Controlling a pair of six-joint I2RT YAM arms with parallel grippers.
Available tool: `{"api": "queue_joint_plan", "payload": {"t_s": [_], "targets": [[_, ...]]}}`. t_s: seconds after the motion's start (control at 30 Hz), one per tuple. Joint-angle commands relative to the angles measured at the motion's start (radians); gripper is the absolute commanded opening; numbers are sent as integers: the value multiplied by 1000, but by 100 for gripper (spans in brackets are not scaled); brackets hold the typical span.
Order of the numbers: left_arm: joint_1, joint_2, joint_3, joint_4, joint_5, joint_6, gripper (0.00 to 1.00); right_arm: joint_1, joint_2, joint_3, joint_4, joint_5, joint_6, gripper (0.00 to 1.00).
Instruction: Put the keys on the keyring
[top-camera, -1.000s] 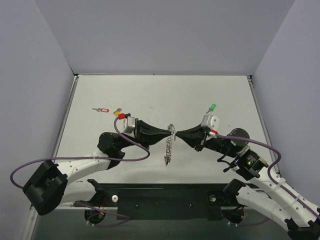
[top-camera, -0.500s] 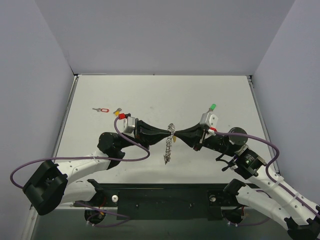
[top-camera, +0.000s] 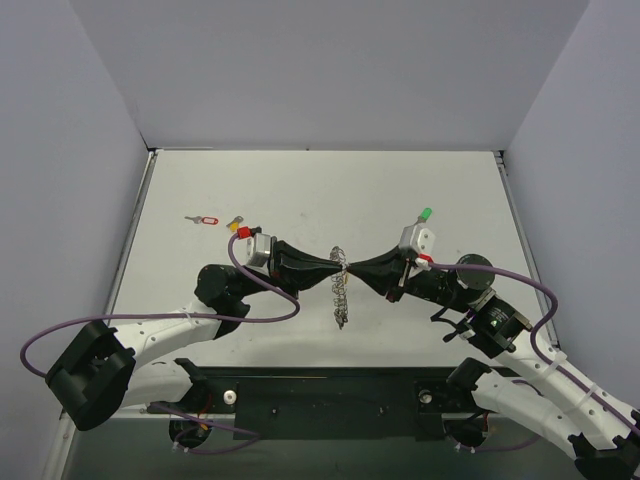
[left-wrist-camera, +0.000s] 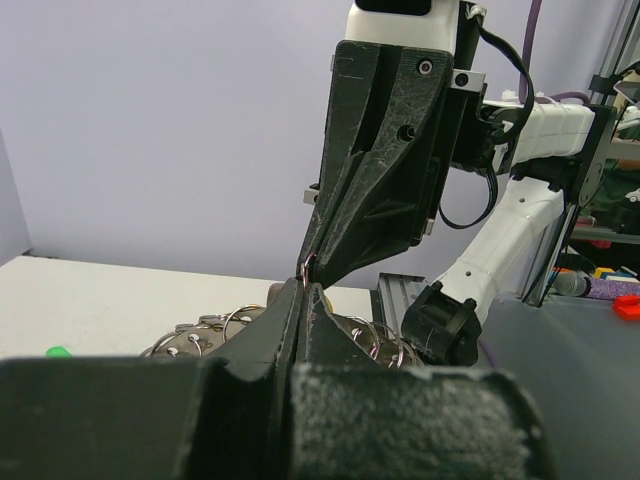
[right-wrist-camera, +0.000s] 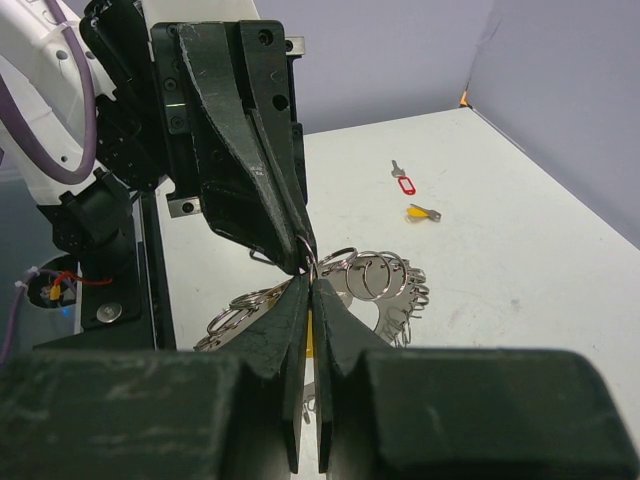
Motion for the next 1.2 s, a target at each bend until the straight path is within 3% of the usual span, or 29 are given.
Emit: {"api": "queue_joint_plan", "payload": {"t_s": [0.0,1.17], "targets": [[8,-27,35,352,28,-17,0,6,6,19,68,-37,-8,0],[71,-21,17,340,147,-79,0,11,61,59,27,-56,-3,0]]}}
